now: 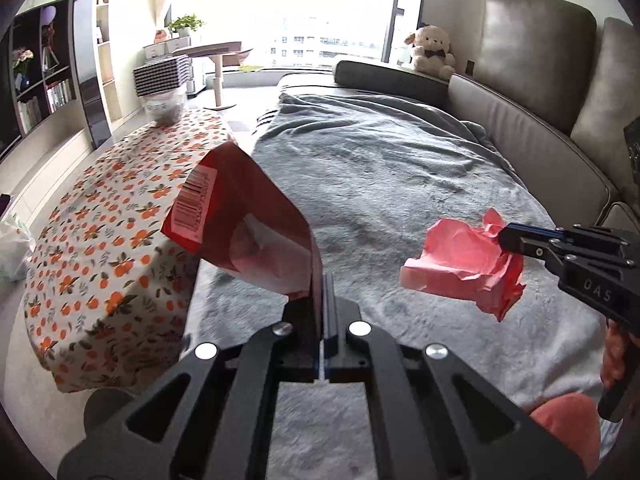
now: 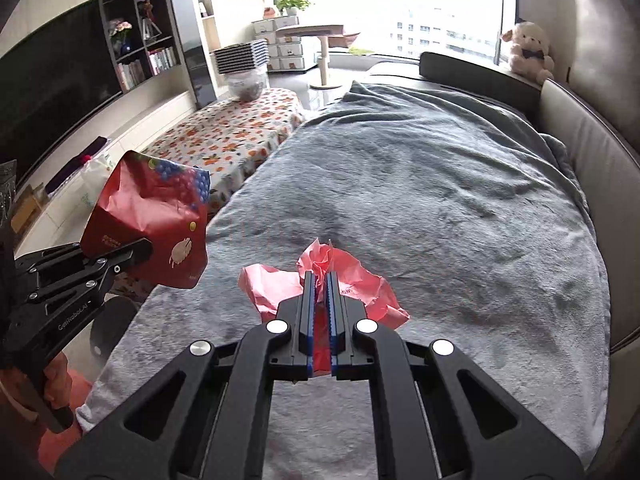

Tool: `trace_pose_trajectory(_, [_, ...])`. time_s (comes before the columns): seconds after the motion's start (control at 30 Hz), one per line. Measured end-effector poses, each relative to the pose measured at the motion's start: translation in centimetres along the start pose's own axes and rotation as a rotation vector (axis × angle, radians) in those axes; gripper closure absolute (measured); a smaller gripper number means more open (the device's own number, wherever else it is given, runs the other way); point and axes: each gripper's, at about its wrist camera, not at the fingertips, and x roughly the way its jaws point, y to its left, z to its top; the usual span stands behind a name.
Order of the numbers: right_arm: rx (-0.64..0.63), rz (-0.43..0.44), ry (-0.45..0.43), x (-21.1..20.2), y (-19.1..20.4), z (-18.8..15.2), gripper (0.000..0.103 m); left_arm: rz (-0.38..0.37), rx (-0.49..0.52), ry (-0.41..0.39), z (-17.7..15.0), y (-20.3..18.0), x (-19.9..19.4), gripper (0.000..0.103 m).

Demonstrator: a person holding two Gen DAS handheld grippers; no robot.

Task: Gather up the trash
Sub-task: 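Carry both red bags to the grey bin and open both tools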

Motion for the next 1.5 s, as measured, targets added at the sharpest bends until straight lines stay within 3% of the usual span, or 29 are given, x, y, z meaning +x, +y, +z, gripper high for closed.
trace_pose_trajectory(0.43, [-0.236,0.223,0.0,-0.7,21.8,-1.4,0.098,0.23,-0.169,-0.02,-10.4,17.2,-13.9,0.102])
trace_pose_trajectory(0.7, [-0.346,0.355,0.051,1.3,34.1,-3.5,0.098,0.33,-0.265,-0.001,-15.9,25.3,-19.0,0.102])
trace_pose_trajectory(1.03, [-0.392,0.41,0.141,5.5,40.9,-5.3,0.098,0.373,-0.331,0.031,-19.6,30.4,-20.6,0.102])
trace_pose_trajectory(1.5, [-0.376,0.436,0.316,12.1,44.7,-7.3,0.094,0.362,-0.366,0.067,-20.5,32.3,-18.6,0.102])
